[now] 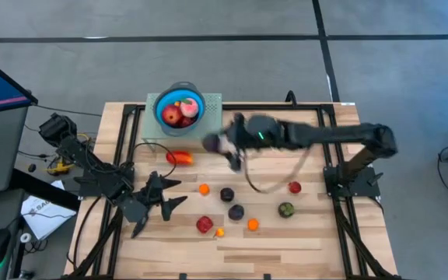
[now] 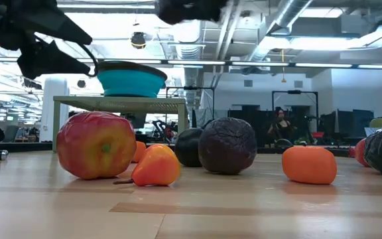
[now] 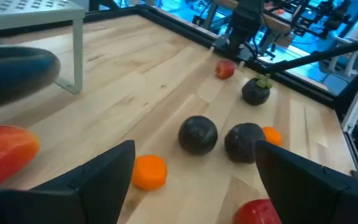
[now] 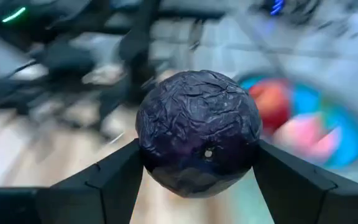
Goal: Pick & Place Fruit
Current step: Put the right violet plum into the blue strainer bowl on the shelf
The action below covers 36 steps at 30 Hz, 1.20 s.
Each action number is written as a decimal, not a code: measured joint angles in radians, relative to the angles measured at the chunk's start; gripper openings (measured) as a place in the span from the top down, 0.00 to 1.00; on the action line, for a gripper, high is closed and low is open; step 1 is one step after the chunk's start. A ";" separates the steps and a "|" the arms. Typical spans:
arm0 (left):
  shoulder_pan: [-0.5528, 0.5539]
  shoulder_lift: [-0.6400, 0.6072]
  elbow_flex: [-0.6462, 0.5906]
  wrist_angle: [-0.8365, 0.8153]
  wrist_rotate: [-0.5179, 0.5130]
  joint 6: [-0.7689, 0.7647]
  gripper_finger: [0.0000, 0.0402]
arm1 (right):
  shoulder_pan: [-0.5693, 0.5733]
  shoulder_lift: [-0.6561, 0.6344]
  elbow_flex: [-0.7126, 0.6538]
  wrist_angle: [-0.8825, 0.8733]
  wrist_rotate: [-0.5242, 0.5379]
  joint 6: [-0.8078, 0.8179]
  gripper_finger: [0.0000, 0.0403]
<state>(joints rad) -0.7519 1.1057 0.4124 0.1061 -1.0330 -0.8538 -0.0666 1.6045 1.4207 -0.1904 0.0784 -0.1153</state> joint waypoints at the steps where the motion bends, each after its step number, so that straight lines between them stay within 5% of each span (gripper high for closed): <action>1: 0.004 0.000 0.000 0.004 -0.001 0.001 0.20 | -0.028 0.042 0.074 -0.018 0.000 -0.023 0.32; 9: 0.007 0.000 0.000 0.014 -0.088 0.003 0.20 | -0.217 0.410 0.593 -0.131 -0.021 -0.156 0.32; 17: 0.007 0.000 0.000 0.025 -0.095 0.003 0.20 | -0.301 0.725 0.930 -0.188 -0.134 -0.109 0.32; 26: 0.007 0.000 0.000 0.033 -0.096 0.003 0.20 | -0.334 0.796 0.917 -0.124 -0.193 -0.041 0.30; 36: 0.007 0.000 0.000 0.039 -0.096 0.009 0.20 | -0.334 0.805 0.918 -0.109 -0.236 -0.015 0.11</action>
<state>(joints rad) -0.7448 1.1057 0.4122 0.1447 -1.1293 -0.8444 -0.4004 2.4098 2.3383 -0.2995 -0.1577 -0.1304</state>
